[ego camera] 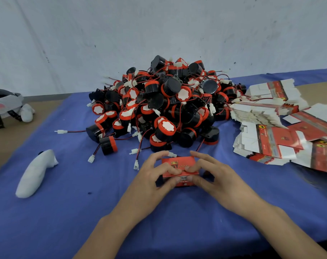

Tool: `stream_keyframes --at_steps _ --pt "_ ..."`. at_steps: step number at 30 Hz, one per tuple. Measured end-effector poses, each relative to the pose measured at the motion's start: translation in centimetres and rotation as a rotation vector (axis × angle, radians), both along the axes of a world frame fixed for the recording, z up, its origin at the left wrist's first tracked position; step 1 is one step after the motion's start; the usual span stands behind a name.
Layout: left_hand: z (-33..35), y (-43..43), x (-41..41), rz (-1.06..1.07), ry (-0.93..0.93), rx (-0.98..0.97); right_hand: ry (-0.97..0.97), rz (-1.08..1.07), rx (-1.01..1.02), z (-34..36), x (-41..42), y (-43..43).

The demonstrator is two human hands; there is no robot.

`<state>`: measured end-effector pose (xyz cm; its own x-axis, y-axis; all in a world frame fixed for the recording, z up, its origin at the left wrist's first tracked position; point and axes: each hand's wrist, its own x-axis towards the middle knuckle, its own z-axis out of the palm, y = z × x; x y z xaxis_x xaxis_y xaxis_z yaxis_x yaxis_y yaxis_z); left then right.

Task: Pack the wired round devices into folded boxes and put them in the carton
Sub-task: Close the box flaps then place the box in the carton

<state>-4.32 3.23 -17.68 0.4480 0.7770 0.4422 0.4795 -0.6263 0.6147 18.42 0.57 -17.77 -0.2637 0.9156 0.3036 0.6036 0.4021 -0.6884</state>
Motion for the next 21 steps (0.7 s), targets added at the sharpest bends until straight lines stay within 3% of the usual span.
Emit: stream_keyframes --at_steps 3,10,18,21 --pt "0.2 0.0 0.1 -0.041 -0.148 -0.205 0.110 0.032 -0.050 -0.2 -0.1 0.2" --pt "1.1 -0.4 0.8 0.015 -0.378 -0.372 0.404 0.045 -0.098 1.0 -0.9 -0.6" --pt "4.8 -2.8 4.8 -0.054 -0.569 -0.344 0.825 -0.084 0.004 5.2 -1.3 -3.1" --pt "6.8 -3.9 7.0 -0.118 -0.583 -0.316 0.890 -0.173 0.086 7.2 0.0 -4.4"
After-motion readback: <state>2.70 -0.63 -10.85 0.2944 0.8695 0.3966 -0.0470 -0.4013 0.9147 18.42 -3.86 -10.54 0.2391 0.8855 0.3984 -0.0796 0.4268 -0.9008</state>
